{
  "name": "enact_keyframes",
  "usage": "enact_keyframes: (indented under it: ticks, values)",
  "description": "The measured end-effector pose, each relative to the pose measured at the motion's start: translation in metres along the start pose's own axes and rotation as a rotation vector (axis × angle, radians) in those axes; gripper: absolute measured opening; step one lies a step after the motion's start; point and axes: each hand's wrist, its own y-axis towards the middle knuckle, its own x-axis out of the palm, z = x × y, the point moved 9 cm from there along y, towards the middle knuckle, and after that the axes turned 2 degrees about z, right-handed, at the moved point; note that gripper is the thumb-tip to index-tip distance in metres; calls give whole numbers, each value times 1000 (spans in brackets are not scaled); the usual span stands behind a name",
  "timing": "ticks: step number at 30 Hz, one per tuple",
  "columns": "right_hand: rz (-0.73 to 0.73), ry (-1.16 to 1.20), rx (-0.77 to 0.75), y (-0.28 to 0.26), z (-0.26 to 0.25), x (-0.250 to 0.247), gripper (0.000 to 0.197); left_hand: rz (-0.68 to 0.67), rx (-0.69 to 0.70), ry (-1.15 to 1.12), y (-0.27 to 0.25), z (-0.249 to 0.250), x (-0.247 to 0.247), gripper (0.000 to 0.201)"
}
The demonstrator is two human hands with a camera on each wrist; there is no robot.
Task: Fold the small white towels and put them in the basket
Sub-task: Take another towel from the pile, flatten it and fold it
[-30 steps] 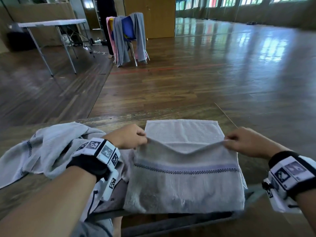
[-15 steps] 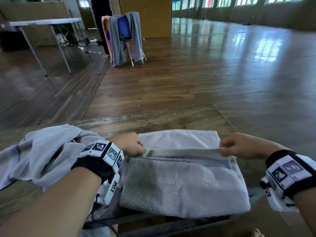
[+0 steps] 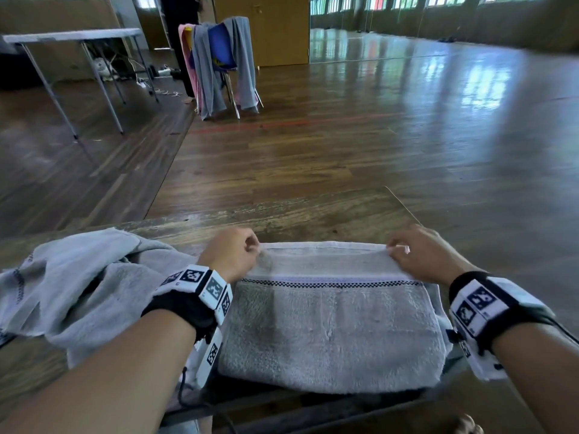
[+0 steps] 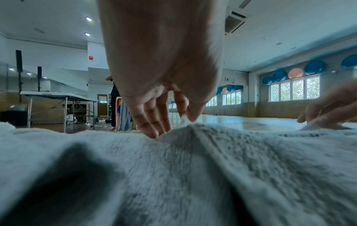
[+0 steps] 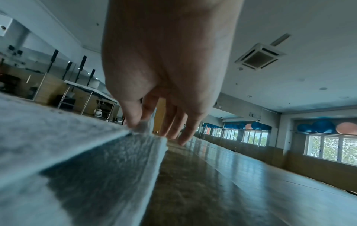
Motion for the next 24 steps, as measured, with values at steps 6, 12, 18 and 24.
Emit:
enact_keyframes:
  ticks: [6,12,18,24]
  values:
    - [-115,-14,30,-1,-6,14,20,-17,127,35,-4,34,1,20]
    - [132,273,-137,-13,-63,-36,13,-33,459,-119,-28,113,5,23]
    - [280,565,-243,-59,-107,-66,19,71,564,-308,-54,154,-10,22]
    - [246,710,-239,-99,-105,-71,24,39,541,-376,-70,162,-26,10]
